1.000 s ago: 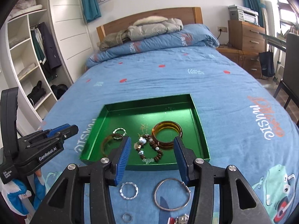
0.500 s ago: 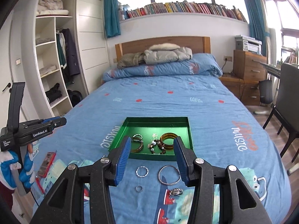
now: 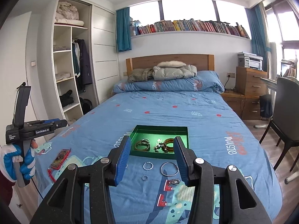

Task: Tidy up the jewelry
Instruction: 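Lift both tools from the tray and move toward the small rings, then grasp a silver ring with the left tool while the right tool grasps a plain silver ring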

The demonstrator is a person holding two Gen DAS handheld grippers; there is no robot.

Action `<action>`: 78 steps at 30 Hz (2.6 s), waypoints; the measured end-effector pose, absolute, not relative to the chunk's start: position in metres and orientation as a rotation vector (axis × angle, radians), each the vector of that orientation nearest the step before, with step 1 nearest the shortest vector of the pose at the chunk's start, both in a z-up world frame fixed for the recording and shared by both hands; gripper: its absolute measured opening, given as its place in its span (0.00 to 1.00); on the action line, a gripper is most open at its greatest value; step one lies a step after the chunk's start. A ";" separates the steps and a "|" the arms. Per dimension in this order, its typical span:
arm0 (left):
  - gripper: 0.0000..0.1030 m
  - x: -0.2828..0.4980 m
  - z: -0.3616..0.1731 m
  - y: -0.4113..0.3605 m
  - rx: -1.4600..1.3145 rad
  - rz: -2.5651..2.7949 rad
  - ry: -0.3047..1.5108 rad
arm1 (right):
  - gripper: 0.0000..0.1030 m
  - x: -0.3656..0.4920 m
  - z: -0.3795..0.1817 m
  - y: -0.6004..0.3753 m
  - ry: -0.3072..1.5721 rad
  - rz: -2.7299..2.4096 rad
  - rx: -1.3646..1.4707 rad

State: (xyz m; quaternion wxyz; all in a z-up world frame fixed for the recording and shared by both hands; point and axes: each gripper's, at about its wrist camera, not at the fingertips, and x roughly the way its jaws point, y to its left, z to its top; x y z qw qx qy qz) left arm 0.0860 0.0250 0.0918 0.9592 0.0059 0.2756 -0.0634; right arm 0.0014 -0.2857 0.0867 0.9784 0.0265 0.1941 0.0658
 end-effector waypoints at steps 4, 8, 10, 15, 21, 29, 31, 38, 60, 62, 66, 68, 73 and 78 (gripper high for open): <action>0.33 0.074 0.093 0.029 0.001 -0.108 0.549 | 0.46 -0.009 0.084 -0.286 0.386 0.146 0.048; 0.33 0.065 0.092 0.028 0.012 -0.086 0.539 | 0.46 -0.011 0.079 -0.291 0.390 0.156 0.057; 0.33 0.061 0.091 0.028 0.017 -0.079 0.535 | 0.46 -0.013 0.077 -0.295 0.391 0.157 0.067; 0.33 0.056 0.085 0.027 0.017 -0.068 0.530 | 0.46 -0.013 0.069 -0.302 0.398 0.151 0.085; 0.33 0.057 0.070 0.027 0.012 -0.057 0.544 | 0.46 -0.006 0.055 -0.310 0.423 0.141 0.102; 0.33 0.064 0.042 0.031 -0.009 -0.037 0.580 | 0.46 0.006 0.035 -0.322 0.457 0.123 0.130; 0.33 0.066 0.035 0.032 -0.012 -0.029 0.586 | 0.46 0.008 0.031 -0.324 0.461 0.116 0.134; 0.33 0.072 0.010 0.031 0.003 -0.009 0.616 | 0.46 0.018 0.013 -0.330 0.484 0.102 0.141; 0.33 0.119 -0.101 0.020 -0.013 -0.097 0.805 | 0.46 0.079 -0.074 -0.307 0.680 0.151 0.162; 0.33 0.123 -0.111 0.015 -0.004 -0.121 0.820 | 0.46 0.088 -0.087 -0.297 0.710 0.169 0.152; 0.33 0.135 -0.131 0.007 0.004 -0.164 0.851 | 0.46 0.107 -0.110 -0.277 0.763 0.199 0.130; 0.33 0.142 -0.140 0.005 0.008 -0.176 0.866 | 0.46 0.116 -0.120 -0.269 0.784 0.209 0.121; 0.33 0.158 -0.155 0.004 0.009 -0.171 0.882 | 0.46 0.139 -0.141 -0.255 0.823 0.224 0.107; 0.33 0.164 -0.167 -0.002 0.048 -0.173 0.886 | 0.42 0.159 -0.154 -0.245 0.844 0.230 0.093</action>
